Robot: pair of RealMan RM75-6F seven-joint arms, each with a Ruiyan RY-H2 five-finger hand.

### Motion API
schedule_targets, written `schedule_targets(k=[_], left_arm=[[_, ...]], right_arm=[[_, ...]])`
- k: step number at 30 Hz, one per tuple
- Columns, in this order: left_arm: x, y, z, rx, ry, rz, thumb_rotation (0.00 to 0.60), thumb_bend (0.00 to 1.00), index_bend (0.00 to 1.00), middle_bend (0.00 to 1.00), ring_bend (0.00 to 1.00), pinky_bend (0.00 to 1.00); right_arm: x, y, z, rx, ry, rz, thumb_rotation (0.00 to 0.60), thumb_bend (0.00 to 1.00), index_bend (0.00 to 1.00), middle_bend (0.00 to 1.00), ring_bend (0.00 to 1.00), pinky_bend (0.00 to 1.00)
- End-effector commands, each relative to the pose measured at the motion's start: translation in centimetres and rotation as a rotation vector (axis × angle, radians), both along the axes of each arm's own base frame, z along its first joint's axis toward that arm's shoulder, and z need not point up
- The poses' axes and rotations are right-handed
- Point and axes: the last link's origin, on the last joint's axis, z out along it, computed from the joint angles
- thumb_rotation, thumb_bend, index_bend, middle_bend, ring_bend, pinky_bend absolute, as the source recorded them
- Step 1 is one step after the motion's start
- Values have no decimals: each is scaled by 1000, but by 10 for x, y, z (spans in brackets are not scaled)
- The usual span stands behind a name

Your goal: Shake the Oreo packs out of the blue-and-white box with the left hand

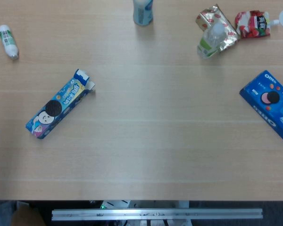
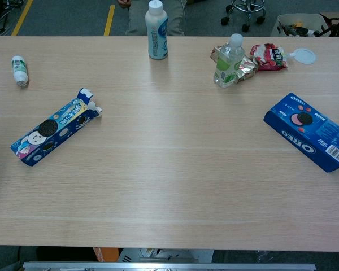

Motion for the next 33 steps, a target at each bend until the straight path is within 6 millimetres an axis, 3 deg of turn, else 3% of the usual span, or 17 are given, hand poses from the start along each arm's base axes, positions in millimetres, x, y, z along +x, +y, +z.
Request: schedule_targets(k=[1, 12, 20, 24, 33], left_arm=[[1, 1, -3, -8, 2, -2, 600, 63, 249, 272, 210, 350], [15, 5, -11, -97, -14, -33, 600, 63, 245, 268, 210, 343], [34, 6, -39, -261, -17, -51, 600, 63, 215, 250, 210, 314], [41, 10, -56, -301, -12, -63, 600, 63, 146, 236, 209, 253], [45, 20, -101, -403, 53, -33, 600, 63, 2, 172, 192, 236]], right_arm=[[1, 1, 0, 1, -2, 3, 600, 333, 407, 443, 458, 456], [3, -4, 2, -3, -23, 18, 600, 333, 407, 443, 458, 456], [3, -10, 0, 12, -20, 16, 600, 333, 408, 443, 458, 456], [2, -12, 0, 16, -19, 12, 600, 333, 408, 443, 458, 456], [-3, -10, 1, 18, -34, -8, 600, 333, 407, 443, 458, 456]])
